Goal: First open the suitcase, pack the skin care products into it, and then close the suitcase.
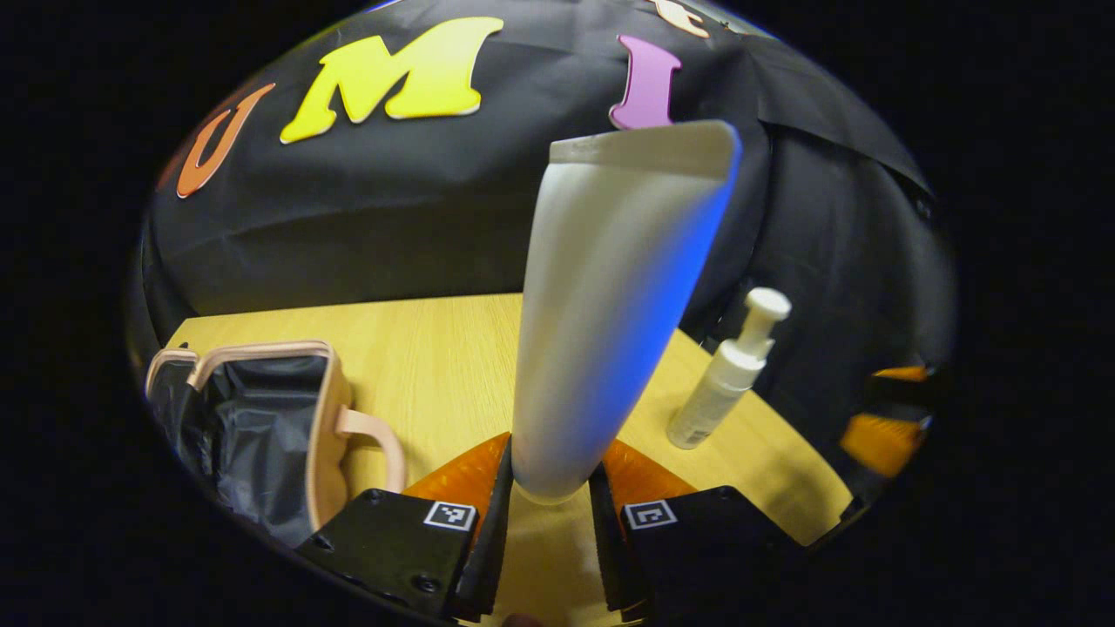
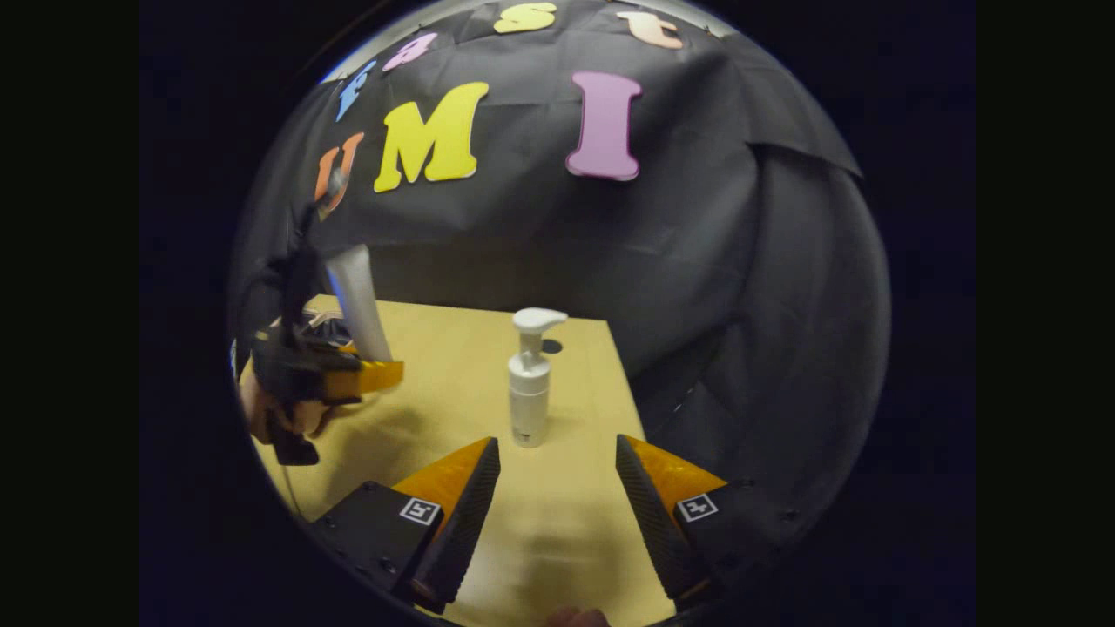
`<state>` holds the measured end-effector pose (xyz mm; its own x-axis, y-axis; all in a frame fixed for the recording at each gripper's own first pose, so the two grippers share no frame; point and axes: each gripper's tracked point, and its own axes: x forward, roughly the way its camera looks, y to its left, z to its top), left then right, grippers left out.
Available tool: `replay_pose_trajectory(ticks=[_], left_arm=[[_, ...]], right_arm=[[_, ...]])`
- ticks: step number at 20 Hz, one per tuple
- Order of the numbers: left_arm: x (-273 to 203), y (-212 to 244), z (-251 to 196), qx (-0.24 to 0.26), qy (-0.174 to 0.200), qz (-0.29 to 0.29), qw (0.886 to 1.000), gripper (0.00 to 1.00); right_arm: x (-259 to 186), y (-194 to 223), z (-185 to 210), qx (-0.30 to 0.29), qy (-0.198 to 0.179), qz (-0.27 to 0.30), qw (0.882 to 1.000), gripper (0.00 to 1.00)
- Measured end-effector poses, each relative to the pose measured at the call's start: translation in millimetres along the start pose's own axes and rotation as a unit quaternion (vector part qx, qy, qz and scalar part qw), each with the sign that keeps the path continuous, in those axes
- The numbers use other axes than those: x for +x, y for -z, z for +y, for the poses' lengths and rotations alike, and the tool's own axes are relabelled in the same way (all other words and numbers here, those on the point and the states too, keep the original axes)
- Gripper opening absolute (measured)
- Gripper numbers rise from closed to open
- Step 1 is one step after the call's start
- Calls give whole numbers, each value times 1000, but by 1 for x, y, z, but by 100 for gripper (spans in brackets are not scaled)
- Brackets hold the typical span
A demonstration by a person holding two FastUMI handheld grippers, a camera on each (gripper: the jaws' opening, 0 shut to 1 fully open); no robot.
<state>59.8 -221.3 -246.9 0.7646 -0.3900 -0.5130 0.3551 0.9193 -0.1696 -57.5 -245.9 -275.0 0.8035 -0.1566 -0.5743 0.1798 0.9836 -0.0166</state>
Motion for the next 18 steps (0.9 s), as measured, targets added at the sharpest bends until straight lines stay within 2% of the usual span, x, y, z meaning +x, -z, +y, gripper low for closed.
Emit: replay_pose_trajectory(ticks=[4,7,11,14,16,18], left_arm=[[-77,-24,8,-17,-13,-14,1000,48],[-117,-33,31,-39,-48,-16,998,47],[-159,-35,84,-66,-109,-26,991,47],[-181,-29,112,-93,-149,-25,984,48],[-193,-22,126,-106,-166,-24,980,47],[-202,-17,136,-113,-177,-20,977,47]], right_arm=[[57,4,17,9,-18,4,1000,80],[90,1,17,27,-18,5,999,80],[125,9,16,47,-10,13,999,80],[141,16,19,44,-4,21,999,71],[151,16,20,39,2,26,999,58],[156,14,20,38,6,27,999,56]])
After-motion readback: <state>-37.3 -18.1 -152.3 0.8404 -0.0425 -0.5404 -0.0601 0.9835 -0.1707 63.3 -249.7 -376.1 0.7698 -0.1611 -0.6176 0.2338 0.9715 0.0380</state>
